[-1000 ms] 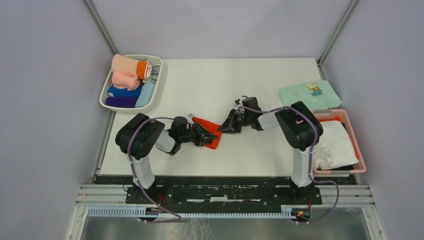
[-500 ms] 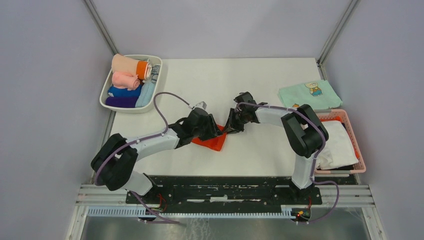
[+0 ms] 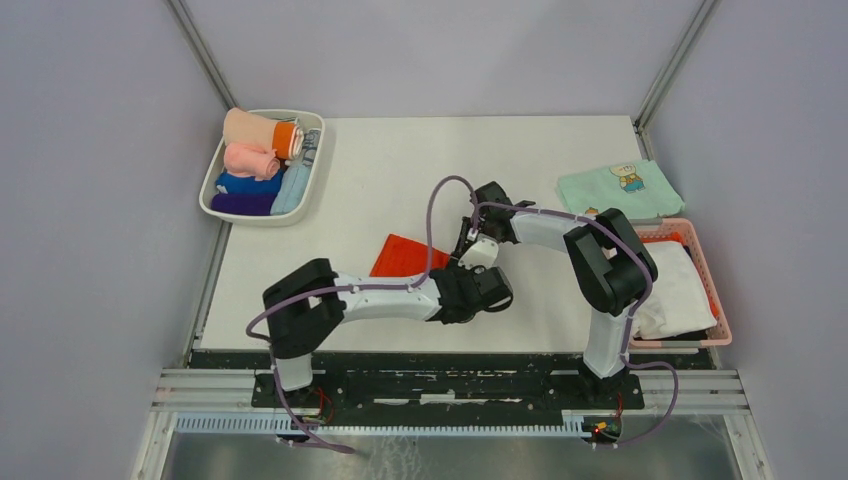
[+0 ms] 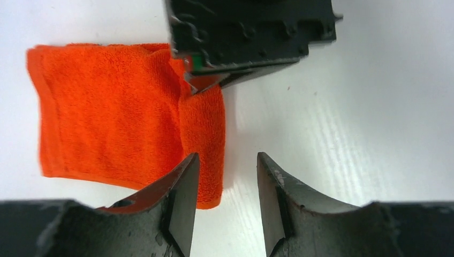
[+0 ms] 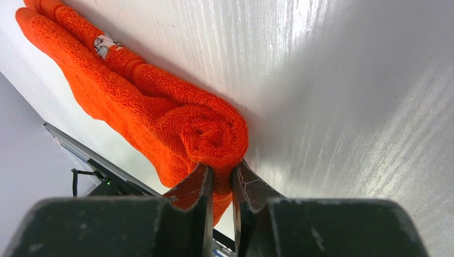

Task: Roll the towels
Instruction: Roll the towel at the center of the board.

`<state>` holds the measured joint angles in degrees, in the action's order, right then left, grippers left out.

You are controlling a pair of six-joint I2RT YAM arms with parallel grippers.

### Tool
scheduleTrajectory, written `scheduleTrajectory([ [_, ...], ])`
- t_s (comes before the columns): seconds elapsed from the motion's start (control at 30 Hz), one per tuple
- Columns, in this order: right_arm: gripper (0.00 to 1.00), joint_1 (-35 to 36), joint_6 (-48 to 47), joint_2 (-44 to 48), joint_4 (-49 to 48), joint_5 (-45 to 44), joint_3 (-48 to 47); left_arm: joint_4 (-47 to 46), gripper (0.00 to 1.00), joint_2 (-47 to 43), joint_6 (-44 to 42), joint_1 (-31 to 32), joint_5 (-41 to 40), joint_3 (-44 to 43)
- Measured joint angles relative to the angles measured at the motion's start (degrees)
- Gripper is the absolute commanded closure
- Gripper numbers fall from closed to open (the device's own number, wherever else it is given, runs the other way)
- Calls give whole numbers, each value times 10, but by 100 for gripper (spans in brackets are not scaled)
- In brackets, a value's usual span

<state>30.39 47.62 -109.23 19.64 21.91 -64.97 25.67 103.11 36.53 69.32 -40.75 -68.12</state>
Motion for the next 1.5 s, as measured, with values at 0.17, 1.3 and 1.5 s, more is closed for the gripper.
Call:
scheduleTrajectory([
  [0.17,89,0,0,0,7,0,-2,35,50,55,-31,20,-61,-30],
  [1.3,89,-1,0,-3,7,14,-2,113,52,117,-47,54,-145,-99],
  [1.5,89,-2,0,-4,7,17,-2,103,52,143,-47,47,-147,-92],
])
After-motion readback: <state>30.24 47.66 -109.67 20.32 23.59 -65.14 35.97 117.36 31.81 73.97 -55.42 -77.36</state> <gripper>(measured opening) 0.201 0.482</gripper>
